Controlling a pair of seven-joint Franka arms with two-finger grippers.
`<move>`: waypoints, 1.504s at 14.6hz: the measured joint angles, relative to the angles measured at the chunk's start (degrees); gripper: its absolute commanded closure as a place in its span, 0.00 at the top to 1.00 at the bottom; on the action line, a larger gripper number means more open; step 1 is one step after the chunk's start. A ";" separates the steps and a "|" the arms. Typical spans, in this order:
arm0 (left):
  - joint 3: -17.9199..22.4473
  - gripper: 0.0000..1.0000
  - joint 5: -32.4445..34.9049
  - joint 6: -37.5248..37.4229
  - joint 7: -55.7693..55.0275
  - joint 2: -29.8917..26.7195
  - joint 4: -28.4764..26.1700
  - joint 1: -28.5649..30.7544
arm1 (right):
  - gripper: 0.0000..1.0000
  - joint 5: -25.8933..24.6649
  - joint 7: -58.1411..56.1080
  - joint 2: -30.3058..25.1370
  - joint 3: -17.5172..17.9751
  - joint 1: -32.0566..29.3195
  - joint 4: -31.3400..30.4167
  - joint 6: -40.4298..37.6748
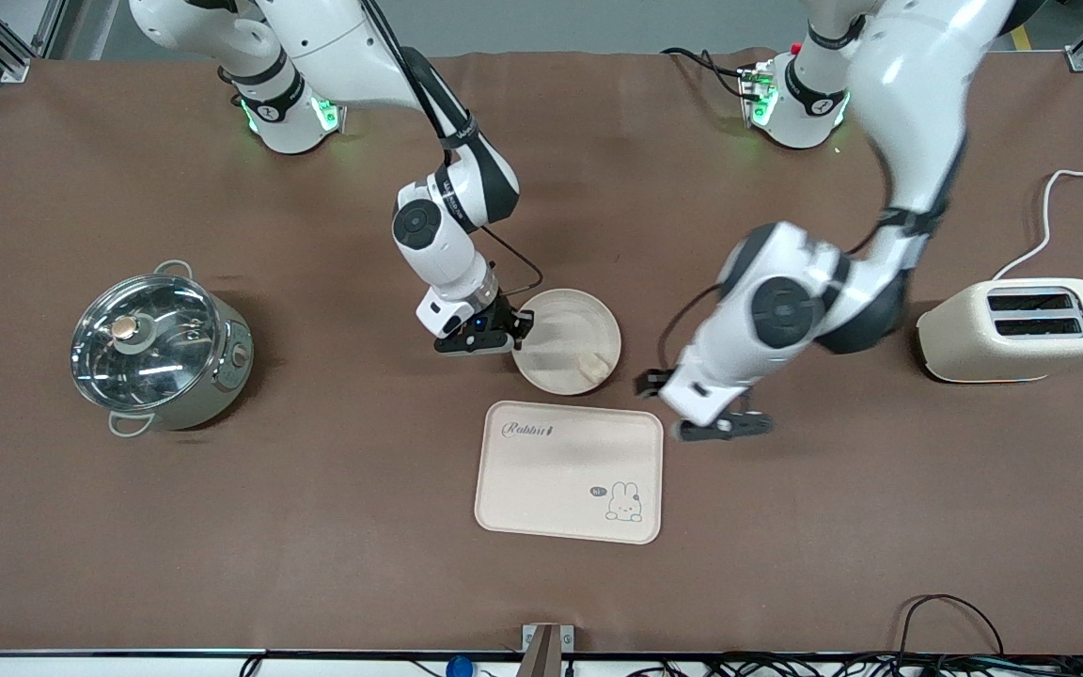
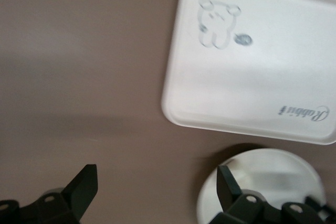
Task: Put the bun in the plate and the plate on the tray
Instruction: 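Slide the plate onto the tray with the right gripper while the left gripper withdraws, then open the right gripper to release the plate on the tray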
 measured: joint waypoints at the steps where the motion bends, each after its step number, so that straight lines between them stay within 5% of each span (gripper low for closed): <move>1: 0.05 1.00 0.07 -2.17 4.92 -2.50 0.02 2.63 | 0.00 0.00 0.00 -0.06 -0.15 -0.74 1.01 0.00; 7: 0.07 1.00 0.08 -19.22 15.77 -17.41 2.14 9.82 | 0.00 -0.01 -0.20 1.65 -0.32 -8.15 12.67 -6.16; 13: 0.68 1.00 0.08 -28.96 18.04 -27.34 2.81 10.61 | 0.00 -0.01 -0.41 13.44 -0.05 -10.26 25.36 -6.98; 18: 13.12 1.00 -5.10 -30.21 22.97 -29.07 0.74 5.69 | 0.00 -0.01 -0.38 18.90 0.01 -10.33 31.30 -6.59; 22: 15.64 1.00 -5.51 -30.16 27.27 -29.77 -0.28 5.44 | 0.01 0.00 -0.38 19.46 -0.06 -10.67 32.08 -6.59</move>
